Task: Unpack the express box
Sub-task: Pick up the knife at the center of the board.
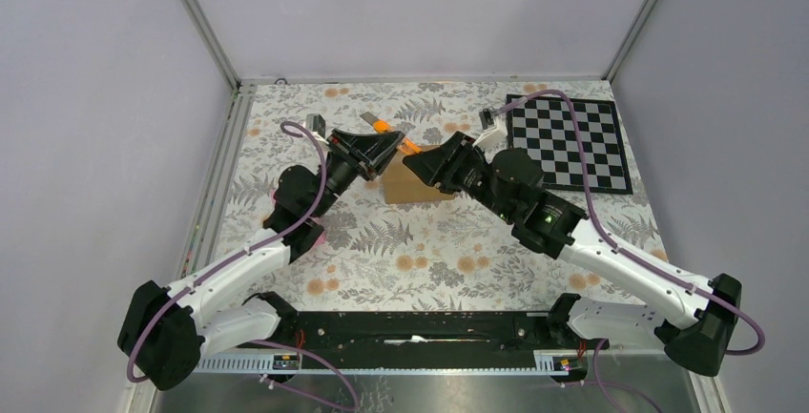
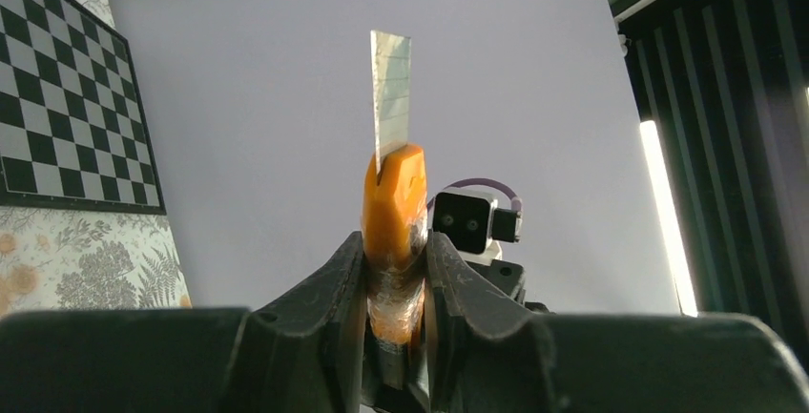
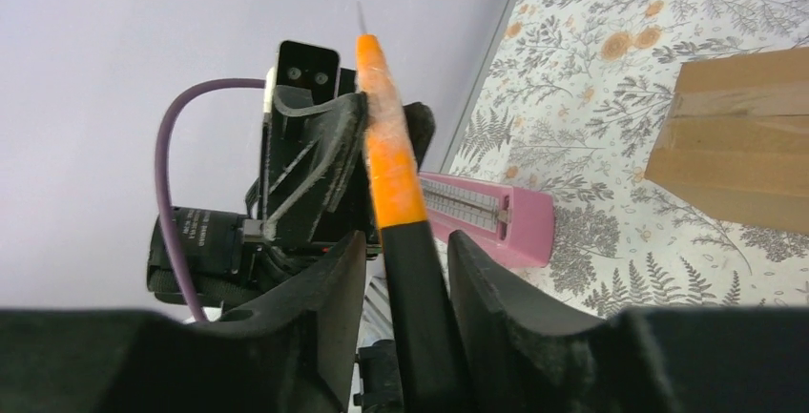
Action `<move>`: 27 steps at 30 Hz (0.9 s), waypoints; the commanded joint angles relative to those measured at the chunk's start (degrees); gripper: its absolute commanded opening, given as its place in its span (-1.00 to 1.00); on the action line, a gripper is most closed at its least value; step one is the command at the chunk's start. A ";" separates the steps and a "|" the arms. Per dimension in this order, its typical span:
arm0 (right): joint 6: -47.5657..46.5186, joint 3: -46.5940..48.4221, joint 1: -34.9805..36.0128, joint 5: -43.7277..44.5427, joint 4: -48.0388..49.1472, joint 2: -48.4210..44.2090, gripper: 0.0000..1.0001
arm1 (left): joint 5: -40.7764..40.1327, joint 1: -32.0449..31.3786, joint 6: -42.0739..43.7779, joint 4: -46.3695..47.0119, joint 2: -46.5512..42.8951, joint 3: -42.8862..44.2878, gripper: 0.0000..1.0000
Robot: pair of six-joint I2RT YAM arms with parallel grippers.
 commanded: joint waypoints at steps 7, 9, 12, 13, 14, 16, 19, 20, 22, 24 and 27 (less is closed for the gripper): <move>-1.99 5.25 0.53 4.32 -0.07 0.36 -1.00 | -1.87 -0.40 2.25 1.02 -3.93 -1.66 -0.11; -2.32 5.57 0.53 3.39 -0.85 -0.18 -1.00 | -2.23 -0.35 2.64 1.03 -4.60 -2.46 0.22; -2.06 6.05 0.53 1.01 -2.55 -1.19 -1.00 | -2.22 0.29 2.86 2.58 -5.62 -3.59 0.33; -1.73 6.11 0.53 -0.14 -2.96 -1.43 -1.00 | -1.96 0.64 2.85 3.87 -5.75 -4.09 0.33; -1.41 6.34 0.49 -1.58 -3.18 -1.60 -1.00 | -1.50 0.99 2.73 4.99 -5.76 -4.46 0.33; -0.41 6.94 0.51 -4.50 -3.83 -1.48 -1.00 | -1.13 1.50 2.44 6.46 -5.80 -4.92 0.33; 0.45 7.52 0.51 -6.92 -4.97 -1.72 -1.00 | -0.88 1.98 1.85 10.33 -6.16 -6.55 0.32; 0.48 7.91 0.53 -8.52 -5.78 -1.72 -1.00 | -0.48 2.24 1.88 11.09 -6.31 -6.72 0.32; 0.39 8.72 0.51 -9.64 -6.32 -1.68 -1.00 | 0.56 2.81 1.88 12.22 -6.35 -6.68 0.29; 0.27 9.89 0.53 -9.75 -10.08 -1.28 -1.00 | 1.03 2.86 1.75 13.95 -6.07 -6.92 0.18; -0.08 10.62 0.45 -9.85 -11.13 -0.86 -1.00 | 1.63 2.94 1.26 16.30 -5.53 -7.24 -0.07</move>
